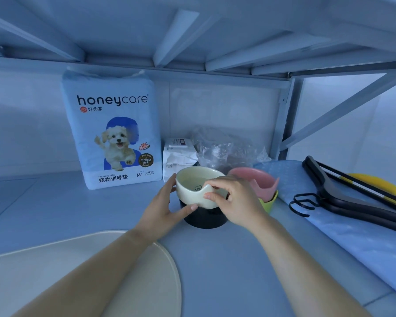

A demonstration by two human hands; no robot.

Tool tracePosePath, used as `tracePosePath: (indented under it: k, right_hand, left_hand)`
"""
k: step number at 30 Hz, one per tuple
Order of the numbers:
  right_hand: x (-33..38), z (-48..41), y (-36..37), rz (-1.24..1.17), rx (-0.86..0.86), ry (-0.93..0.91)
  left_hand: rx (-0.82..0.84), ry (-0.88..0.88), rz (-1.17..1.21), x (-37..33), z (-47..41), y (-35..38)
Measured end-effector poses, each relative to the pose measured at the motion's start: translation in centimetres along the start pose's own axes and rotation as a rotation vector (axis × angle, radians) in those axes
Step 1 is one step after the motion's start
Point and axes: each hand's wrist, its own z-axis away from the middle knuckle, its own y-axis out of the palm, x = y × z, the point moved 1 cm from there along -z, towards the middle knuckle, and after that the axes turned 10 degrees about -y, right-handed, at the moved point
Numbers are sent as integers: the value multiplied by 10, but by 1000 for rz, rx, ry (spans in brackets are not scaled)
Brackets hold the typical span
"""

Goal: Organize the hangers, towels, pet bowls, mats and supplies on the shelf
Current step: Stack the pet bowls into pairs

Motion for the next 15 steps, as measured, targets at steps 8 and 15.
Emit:
tracePosePath:
  k: [8,15]
  right_hand:
    - [-10,15,4,9,-8,-37]
    - [-10,19,6,-49,15,-14]
  left_hand:
    - [18,-8,-113,12,-2,14]
    - [-11,-5,-142,13,-2,15]
